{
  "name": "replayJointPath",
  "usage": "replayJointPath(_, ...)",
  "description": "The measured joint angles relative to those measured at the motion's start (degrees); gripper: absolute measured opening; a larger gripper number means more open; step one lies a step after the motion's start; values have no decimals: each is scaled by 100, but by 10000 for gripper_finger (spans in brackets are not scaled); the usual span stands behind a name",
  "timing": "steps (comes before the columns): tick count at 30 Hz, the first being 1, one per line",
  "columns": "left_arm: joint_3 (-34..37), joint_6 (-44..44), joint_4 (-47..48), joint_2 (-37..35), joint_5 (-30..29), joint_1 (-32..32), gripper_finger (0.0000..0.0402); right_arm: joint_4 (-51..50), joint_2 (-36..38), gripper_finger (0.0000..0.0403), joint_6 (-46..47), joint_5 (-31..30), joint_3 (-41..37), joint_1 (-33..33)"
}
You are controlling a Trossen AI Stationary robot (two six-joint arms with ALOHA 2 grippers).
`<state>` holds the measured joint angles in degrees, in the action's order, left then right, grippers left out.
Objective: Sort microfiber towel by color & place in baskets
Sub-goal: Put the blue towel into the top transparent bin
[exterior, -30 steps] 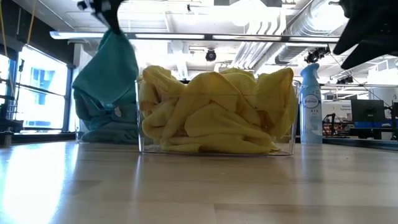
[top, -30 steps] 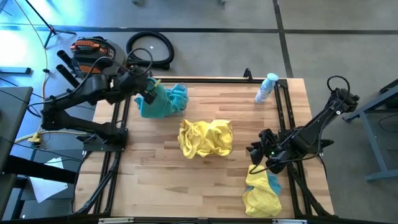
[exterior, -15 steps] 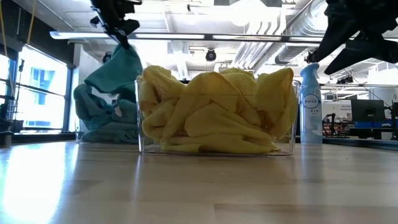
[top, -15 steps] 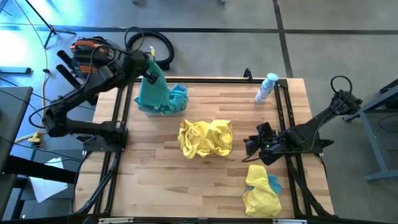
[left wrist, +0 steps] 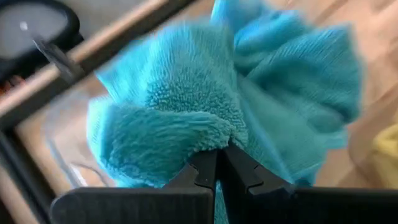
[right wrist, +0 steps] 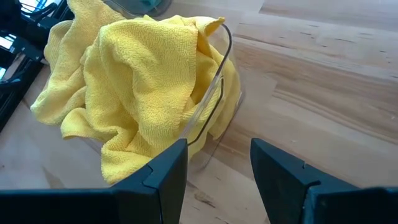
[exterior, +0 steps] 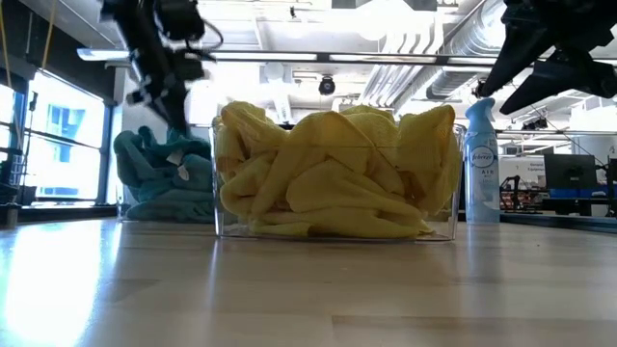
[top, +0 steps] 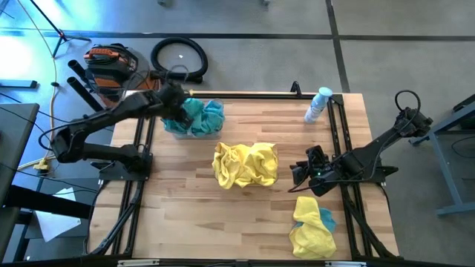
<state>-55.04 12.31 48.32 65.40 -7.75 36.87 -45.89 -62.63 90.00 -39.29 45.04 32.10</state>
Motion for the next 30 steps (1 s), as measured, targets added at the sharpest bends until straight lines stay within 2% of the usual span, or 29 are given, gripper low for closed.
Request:
replayJointPath(5,912,382,-934,1,-5,-29,0,-10,0,171,0,-11,0,0)
replayJointPath(11,1409,524,-1468,130,35,-51,22,-10,0,171,0,-9,0,-73)
replayJointPath(22,1411,460,-1552,1073,67,-52,104,-8,1,171,0,26,0,-326)
replayJointPath(30,866,506,-1092,782,188,-51,111,-6,0,171,0,42,0,-323)
